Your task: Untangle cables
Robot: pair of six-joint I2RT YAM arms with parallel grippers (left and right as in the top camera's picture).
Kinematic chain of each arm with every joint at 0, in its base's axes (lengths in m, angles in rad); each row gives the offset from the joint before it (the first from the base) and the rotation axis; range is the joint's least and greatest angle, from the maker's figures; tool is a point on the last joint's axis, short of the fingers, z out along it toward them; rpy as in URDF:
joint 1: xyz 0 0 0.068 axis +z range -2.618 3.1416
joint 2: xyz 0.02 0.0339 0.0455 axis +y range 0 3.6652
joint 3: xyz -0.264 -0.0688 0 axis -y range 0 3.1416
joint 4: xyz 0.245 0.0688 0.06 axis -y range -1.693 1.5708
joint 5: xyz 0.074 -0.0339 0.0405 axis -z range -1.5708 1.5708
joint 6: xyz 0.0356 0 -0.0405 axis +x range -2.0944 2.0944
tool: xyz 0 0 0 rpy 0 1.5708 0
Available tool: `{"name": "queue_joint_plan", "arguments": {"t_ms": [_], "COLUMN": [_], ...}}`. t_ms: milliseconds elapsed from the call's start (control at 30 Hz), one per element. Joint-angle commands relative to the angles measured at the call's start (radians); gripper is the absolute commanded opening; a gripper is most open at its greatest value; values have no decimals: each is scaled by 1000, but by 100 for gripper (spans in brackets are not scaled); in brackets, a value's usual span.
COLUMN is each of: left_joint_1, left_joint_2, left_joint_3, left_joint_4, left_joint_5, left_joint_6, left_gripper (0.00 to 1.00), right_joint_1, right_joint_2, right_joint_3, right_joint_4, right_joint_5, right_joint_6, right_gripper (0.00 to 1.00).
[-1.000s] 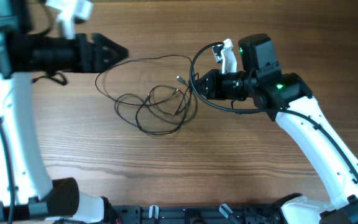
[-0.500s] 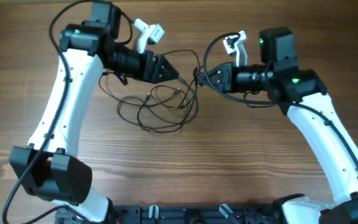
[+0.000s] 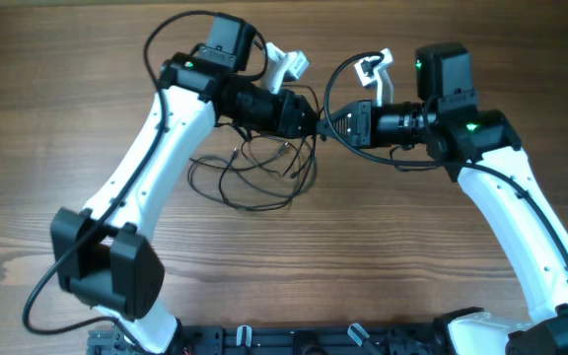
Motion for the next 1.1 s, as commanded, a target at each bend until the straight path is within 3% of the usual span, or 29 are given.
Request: {"name": "queue_joint_plan", "arguments": {"t_ms": [0,167,233,267,333,400,467,567,700,733,833,867,933,1067], "left_joint_1": [-29,-55,-42,-29,0,17,26,29,5,-1,-5,-5,-10,-74], "left_joint_2": [41,46,46,39,12,-31,-69,-113,-116,-116,-116,-116,-116,-86], "left_joint_3": [-6,-6,-6,-6,-5,-5,-5,-5,-6,-6,-6,-6,-6,-6], "left_joint_4": [9,31,29,26,24,24,28,45,39,37,34,30,19,42], "left_joint_5": [-6,-24,-194,-318,-354,-382,-418,-410,-242,-233,-233,-233,-233,-233], "left_joint_6": [-29,-29,-139,-236,-260,-259,-259,-259,-133,-123,-124,-123,-123,-124], "left_gripper": [46,39,27,25,24,22,20,21,30,35,43,45,45,50], "right_joint_1": [3,2,-10,-22,-42,-62,-80,-82,-80,-80,-80,-80,-91,-177], "right_joint_2": [-13,-13,-22,-27,-23,-11,-2,4,4,4,5,5,5,5], "right_joint_3": [3,3,3,3,2,2,2,2,2,2,2,2,2,2], "right_joint_4": [13,18,-61,-109,-220,-285,-304,-259,-199,-192,-214,-239,-291,-334], "right_joint_5": [-17,115,396,558,921,1027,1004,779,471,425,412,466,619,785], "right_joint_6": [-18,83,228,286,348,333,274,117,74,74,56,67,135,157], "right_gripper": [4,4,4,4,4,4,4,4,5,15,79,90,100,99]}}
